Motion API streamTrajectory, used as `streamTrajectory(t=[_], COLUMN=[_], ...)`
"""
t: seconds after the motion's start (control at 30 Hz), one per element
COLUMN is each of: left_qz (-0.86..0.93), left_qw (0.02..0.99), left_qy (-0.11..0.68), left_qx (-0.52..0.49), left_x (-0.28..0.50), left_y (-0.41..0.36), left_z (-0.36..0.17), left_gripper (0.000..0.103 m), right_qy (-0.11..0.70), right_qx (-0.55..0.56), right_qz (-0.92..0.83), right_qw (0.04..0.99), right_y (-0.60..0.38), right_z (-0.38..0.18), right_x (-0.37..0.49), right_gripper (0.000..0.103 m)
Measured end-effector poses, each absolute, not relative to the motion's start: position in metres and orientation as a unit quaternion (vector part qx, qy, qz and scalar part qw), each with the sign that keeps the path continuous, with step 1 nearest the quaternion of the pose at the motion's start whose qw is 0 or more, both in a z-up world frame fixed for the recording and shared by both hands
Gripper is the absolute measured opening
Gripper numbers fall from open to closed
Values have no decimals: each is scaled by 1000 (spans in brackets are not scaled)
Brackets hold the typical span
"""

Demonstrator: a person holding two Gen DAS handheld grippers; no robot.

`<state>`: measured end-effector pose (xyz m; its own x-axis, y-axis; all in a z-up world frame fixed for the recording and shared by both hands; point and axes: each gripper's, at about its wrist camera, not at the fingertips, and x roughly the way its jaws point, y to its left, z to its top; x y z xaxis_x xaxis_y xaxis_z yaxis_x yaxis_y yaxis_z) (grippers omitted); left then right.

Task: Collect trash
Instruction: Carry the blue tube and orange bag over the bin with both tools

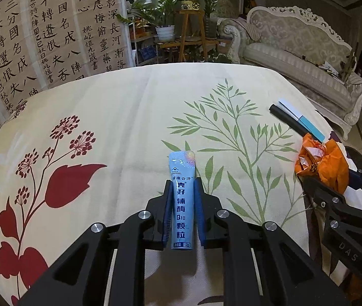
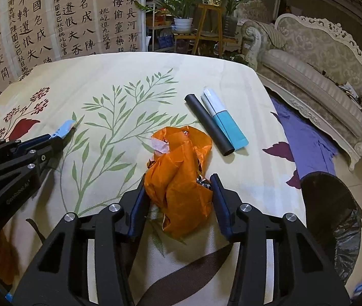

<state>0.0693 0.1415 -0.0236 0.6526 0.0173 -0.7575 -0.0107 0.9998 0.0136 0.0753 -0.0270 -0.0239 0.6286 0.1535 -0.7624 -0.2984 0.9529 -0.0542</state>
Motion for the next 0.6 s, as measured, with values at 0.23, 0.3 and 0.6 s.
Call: streamTrajectory(t=[0.23,0.3,0.6], left_qz=[11,11,6], left_qw=[915,917,930], left_qy=[404,400,368], left_qx=[4,1,-10], left_x=[59,55,35], left_y=[141,139,120], left_z=[-18,-16,1], left_gripper=[18,18,18], right_qy=[396,392,357], right_qx=[-80,-73,-58], right_qz=[126,124,96], right_qw=[906,909,928], right_y=[-30,-34,-64], right_z=[-15,-12,7], right_x=[56,53,28], right_gripper=[45,45,45])
